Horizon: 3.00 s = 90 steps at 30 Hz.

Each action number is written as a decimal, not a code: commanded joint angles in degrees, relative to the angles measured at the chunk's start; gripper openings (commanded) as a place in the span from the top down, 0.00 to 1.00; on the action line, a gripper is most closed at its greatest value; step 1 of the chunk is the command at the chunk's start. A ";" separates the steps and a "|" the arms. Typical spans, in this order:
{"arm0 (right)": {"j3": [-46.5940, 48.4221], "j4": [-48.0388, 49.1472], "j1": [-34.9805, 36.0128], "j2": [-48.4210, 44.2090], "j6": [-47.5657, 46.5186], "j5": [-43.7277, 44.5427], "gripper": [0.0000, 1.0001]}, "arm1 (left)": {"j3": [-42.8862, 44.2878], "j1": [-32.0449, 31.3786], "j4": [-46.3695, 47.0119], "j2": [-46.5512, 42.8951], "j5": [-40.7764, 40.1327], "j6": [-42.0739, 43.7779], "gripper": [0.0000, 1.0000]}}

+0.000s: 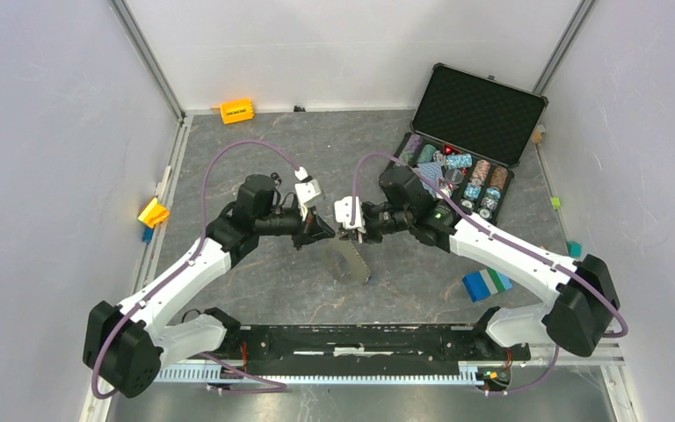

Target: Put the keys on the keyring

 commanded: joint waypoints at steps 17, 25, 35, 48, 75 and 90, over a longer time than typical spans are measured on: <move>2.00 3.26 -0.20 1.91 3.57 -2.37 0.95 | -1.40 -0.73 2.57 -2.65 1.60 4.01 0.98; 0.52 5.55 -0.56 1.03 4.86 0.24 1.00 | -3.25 -0.81 2.26 -3.84 2.69 8.94 0.94; -2.31 8.05 -2.30 -0.37 7.09 -2.67 1.00 | -5.29 -0.85 -1.05 -6.33 1.04 21.64 0.58; -3.87 8.94 -4.22 -1.71 6.64 -8.17 1.00 | -1.65 -0.81 -0.70 -6.56 1.54 26.12 0.49; -6.01 14.26 -8.80 -1.52 11.69 -20.17 1.00 | -3.57 -0.81 9.81 -1.69 13.86 30.37 0.85; -7.12 16.82 -9.70 -1.21 14.25 -22.14 1.00 | -5.73 -0.81 19.67 -0.83 13.42 24.09 0.86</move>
